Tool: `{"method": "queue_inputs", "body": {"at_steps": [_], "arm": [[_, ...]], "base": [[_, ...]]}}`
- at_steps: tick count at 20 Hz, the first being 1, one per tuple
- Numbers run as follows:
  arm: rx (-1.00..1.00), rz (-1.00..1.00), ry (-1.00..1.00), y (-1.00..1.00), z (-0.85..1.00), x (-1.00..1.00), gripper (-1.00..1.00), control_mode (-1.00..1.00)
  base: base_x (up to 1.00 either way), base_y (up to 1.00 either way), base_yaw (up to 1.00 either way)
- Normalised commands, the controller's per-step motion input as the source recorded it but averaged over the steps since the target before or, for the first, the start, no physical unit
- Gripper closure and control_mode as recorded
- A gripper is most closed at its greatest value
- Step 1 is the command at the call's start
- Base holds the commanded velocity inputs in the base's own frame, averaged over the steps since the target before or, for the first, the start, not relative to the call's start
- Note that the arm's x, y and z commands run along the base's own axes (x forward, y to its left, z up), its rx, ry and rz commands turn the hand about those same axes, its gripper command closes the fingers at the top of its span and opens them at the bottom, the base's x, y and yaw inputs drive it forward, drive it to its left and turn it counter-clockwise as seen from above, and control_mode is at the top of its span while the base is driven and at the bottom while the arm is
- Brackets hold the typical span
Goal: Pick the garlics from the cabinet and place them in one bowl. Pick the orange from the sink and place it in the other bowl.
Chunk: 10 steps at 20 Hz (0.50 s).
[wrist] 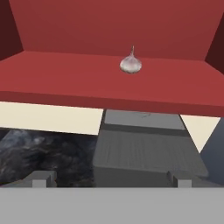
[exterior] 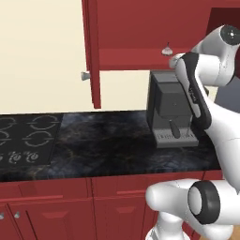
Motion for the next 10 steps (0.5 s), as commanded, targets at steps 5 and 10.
{"method": "queue_inputs", "body": {"at_steps": [5,10], "arm": [[0.0,0.0,0.0,-0.16,0.0,0.49,-1.0,-1.0],[0.0,0.0,0.0,-0.16,-0.04,0.52,-1.0,-1.0]], "base": [[0.0,0.0,0.0],[0.0,0.0,0.0]]}}
